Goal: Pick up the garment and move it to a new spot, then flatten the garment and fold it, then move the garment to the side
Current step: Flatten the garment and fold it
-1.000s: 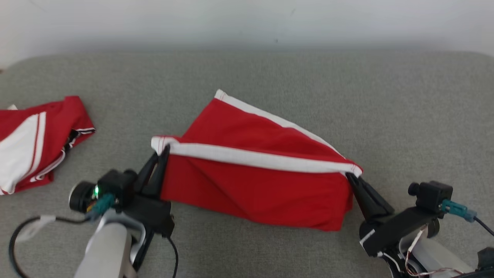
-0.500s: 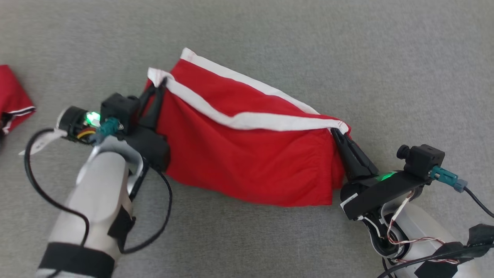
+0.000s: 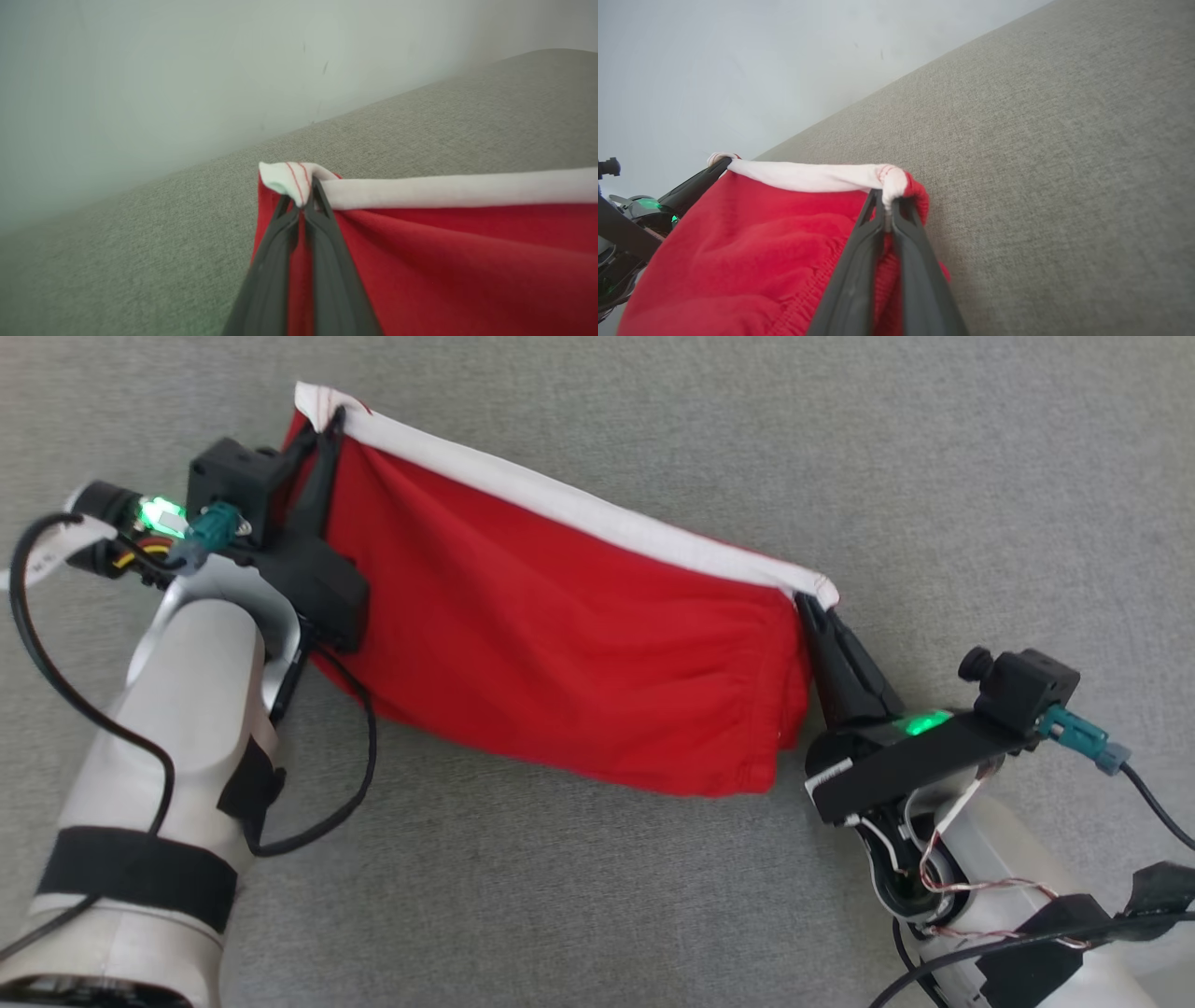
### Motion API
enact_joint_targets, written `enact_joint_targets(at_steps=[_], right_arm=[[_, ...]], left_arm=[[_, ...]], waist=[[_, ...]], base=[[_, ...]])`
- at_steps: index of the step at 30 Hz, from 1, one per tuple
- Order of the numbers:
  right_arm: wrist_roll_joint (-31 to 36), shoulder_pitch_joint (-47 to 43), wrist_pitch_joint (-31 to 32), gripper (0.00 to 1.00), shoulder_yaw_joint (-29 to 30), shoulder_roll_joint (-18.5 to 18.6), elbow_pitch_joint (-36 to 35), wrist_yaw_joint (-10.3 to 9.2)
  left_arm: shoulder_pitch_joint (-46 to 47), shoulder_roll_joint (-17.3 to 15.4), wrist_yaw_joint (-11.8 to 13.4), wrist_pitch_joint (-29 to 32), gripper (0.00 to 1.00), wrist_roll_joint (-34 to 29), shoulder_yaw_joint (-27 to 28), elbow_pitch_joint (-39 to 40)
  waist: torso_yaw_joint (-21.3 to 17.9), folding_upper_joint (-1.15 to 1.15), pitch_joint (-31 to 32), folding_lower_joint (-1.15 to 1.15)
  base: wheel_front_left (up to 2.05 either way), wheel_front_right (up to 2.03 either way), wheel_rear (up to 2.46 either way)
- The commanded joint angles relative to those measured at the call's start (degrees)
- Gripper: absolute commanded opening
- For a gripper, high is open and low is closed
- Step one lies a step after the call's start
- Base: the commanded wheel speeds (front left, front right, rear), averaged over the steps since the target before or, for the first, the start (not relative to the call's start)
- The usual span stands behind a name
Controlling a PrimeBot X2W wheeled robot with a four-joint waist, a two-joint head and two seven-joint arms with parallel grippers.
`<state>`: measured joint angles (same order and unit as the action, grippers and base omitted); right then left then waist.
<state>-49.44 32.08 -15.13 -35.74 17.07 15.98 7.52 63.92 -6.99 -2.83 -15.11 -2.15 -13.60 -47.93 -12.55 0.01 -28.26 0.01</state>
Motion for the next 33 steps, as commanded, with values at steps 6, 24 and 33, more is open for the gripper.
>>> enact_joint_targets(at_steps=[6,24,33], right_arm=[[1.18,0.69,0.0,0.0,1.71,-1.54,0.76,-0.05],[7.92,-1.6,0.0,1.0,6.84,-1.75,0.6,-0.03],[21.45,-6.34,0.0,1.0,19.97,-4.69,-0.34,-0.03]], left_arm=[[1.77,-0.6,0.48,-0.05,0.0,0.66,-0.73,-4.25],[-2.37,1.26,1.08,0.05,1.0,3.63,-1.36,-5.57],[-6.75,1.46,0.96,-0.01,1.0,6.16,0.2,-4.3]], waist=[[-1.57,-0.01,-1.28,-0.01],[0.11,-0.01,1.3,-0.01],[1.37,-0.01,4.74,-0.01]], base=[[0.0,0.0,0.0],[0.0,0.0,0.0],[0.0,0.0,0.0]])
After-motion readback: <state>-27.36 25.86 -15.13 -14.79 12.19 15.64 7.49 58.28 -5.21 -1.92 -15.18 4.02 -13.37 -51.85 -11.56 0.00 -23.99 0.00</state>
